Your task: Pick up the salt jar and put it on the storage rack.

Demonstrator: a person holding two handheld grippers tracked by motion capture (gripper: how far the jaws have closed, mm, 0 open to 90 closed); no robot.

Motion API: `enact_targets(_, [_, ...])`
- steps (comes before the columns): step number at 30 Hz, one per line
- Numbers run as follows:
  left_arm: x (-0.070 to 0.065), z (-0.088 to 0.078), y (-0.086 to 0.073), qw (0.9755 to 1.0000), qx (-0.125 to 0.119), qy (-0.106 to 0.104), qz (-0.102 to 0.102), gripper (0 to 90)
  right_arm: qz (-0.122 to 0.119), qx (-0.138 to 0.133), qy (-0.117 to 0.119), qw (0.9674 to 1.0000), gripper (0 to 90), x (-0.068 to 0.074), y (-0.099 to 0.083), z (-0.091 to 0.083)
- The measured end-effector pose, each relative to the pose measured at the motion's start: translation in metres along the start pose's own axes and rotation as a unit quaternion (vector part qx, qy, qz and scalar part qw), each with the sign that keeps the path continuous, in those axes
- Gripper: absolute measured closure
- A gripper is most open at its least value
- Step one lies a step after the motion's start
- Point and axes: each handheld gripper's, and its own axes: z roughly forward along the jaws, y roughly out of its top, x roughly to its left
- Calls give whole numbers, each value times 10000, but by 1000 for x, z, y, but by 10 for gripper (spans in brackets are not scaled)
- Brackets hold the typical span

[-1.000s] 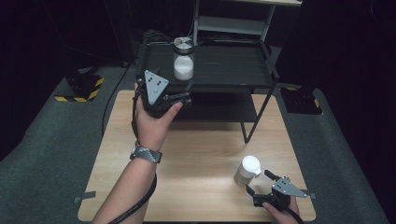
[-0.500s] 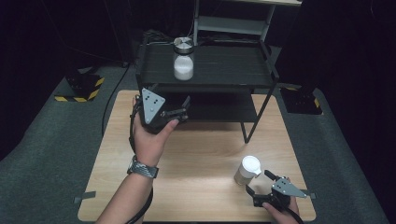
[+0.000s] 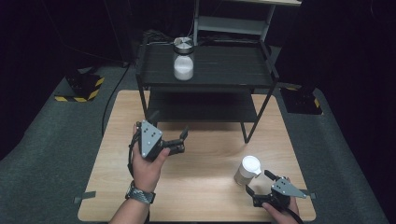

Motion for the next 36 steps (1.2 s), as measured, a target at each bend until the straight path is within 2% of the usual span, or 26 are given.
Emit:
enact_targets(7, [-6,-13,-26,9995,271,-177,-58,3,3,5,5,10000,2,0,0,0])
enact_targets(8, [-6,-13,-26,9995,271,-177,-58,3,6,9,8,10000,2,0,0,0])
enact_targets(10, [-6,-17,-37,9987,421,-280,-71,3,-3,14,3,10000,2,0,1,0])
enact_targets(13, [-8,-19,-43,9982,511,-298,-68,3,-38,7,4,10000,1,1,0,0])
enact_targets(15, [-8,-22,-50,9976,593,-330,-146,3,-38,6,5,10000,2,1,0,0])
enact_targets(16, [-10,-25,-57,9974,645,-309,-121,3,-35,2,7,10000,2,1,0,0])
enact_targets(22, [-9,-33,-78,9938,1049,-304,-208,3,-25,7,15,10000,2,0,0,0])
enact_targets(26, [-8,-36,-88,9923,1172,-307,-249,4,-52,15,9,10000,2,1,0,0])
enact_targets(27, [-8,-38,-92,9908,1291,-301,-285,4,-46,16,9,10000,2,1,1,0])
enact_targets(36, [-8,-41,-106,9851,1624,-534,-168,6,-45,12,-13,10000,2,2,0,0])
